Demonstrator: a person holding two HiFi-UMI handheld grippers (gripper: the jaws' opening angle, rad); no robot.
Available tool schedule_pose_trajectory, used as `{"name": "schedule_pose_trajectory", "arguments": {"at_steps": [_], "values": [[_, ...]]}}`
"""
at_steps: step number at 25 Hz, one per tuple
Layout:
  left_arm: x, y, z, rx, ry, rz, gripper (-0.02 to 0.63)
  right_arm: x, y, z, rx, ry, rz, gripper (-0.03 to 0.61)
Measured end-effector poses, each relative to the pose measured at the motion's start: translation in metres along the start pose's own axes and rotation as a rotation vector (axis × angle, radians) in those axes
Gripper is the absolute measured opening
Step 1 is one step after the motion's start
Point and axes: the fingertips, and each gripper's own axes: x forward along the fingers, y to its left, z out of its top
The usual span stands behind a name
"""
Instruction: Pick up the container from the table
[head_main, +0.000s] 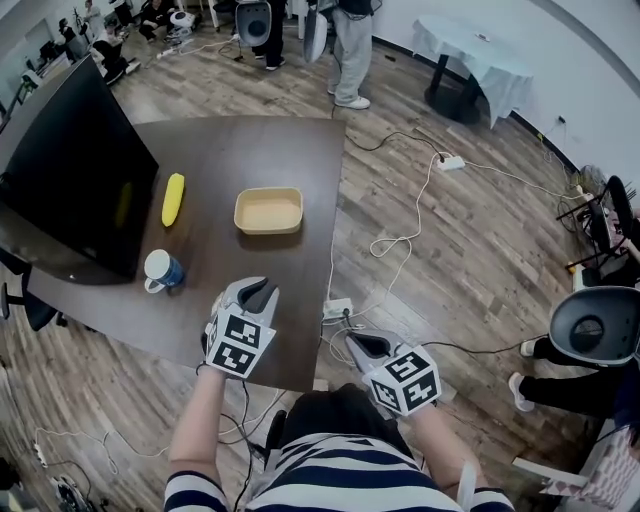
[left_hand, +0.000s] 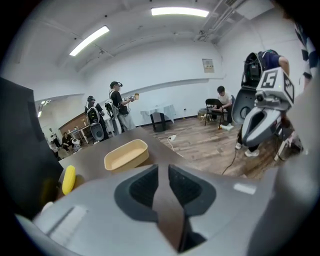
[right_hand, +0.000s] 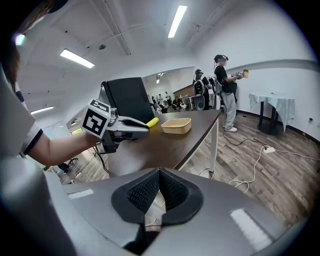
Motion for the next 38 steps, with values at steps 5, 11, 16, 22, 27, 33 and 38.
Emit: {"name": "schedule_pose_trajectory", "arguments": {"at_steps": [5, 11, 16, 22, 27, 33, 38], "values": [[0.030, 0.016, 0.001, 0.092, 0.032, -0.018, 0.000, 0.019, -0.010, 0.014, 0.022, -0.002, -0.001, -0.005], [0.067, 0.048, 0.002, 0.236, 0.084, 0.008, 0.000, 0.042, -0.011, 0.024, 0.008, 0.021, 0.011, -0.005], [0.089, 0.062, 0.002, 0.349, 0.120, 0.017, 0.000, 0.055, -0.006, 0.022, -0.004, 0.046, 0.033, -0.005], [0.110, 0.074, 0.002, 0.435, 0.132, 0.017, 0.000, 0.076, -0.009, 0.019, 0.000, 0.067, 0.039, -0.005], [0.122, 0.086, 0.001, 0.486, 0.154, -0.004, 0.000, 0.090, -0.010, 0.021, -0.011, 0.082, 0.044, -0.005], [0.134, 0.099, -0.007, 0.509, 0.164, -0.053, 0.000, 0.104, -0.008, 0.022, -0.009, 0.102, 0.053, -0.005], [0.138, 0.102, -0.008, 0.519, 0.150, -0.088, 0.000, 0.109, -0.006, 0.016, -0.004, 0.123, 0.068, -0.005]]}}
